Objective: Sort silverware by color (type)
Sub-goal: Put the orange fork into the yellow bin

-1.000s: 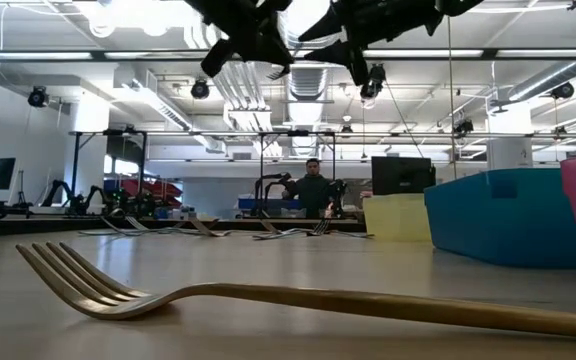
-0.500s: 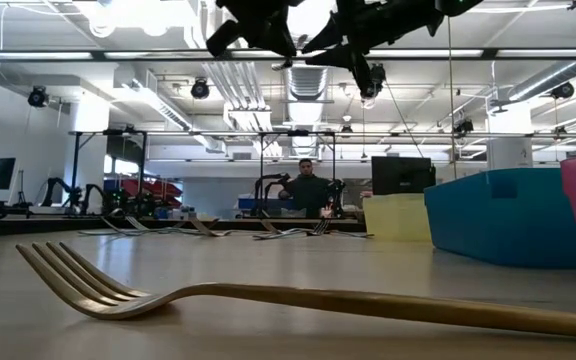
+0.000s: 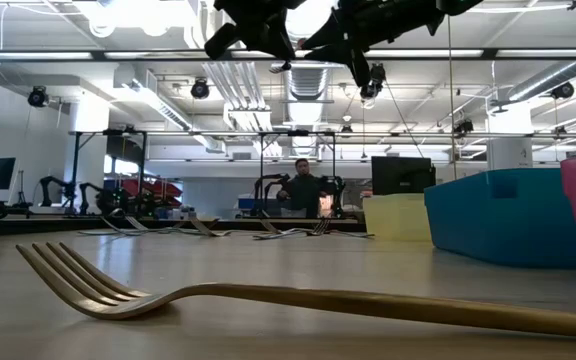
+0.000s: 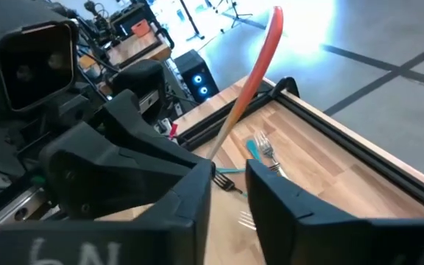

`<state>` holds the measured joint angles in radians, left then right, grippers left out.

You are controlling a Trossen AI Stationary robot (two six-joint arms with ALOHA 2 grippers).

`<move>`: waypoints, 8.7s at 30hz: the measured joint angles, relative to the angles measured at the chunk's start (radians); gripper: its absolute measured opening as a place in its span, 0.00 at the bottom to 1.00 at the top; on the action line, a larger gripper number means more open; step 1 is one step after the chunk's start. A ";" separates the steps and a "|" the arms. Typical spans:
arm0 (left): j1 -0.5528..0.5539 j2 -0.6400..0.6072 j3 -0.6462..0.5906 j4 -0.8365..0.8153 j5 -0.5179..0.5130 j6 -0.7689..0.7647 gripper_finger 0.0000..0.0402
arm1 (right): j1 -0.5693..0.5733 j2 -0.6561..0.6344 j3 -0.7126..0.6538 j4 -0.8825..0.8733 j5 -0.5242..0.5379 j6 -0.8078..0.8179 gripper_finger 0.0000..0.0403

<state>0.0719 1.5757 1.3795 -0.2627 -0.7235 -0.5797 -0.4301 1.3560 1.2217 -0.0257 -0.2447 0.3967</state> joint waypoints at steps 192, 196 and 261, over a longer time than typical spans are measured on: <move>0.054 0.026 -0.002 0.288 0.102 0.159 0.00 | -0.100 -0.019 0.042 0.185 0.000 0.121 0.04; 0.056 0.026 -0.002 0.291 0.102 0.165 0.00 | -0.100 -0.019 0.068 0.161 -0.006 0.083 0.03; 0.007 0.009 0.313 -1.048 0.193 -0.075 0.28 | -0.286 -0.014 -0.067 -0.818 0.140 -0.730 0.08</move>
<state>0.0792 1.5844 1.6928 -1.3112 -0.5307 -0.6550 -0.7162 1.3424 1.1549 -0.8439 -0.1051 -0.3336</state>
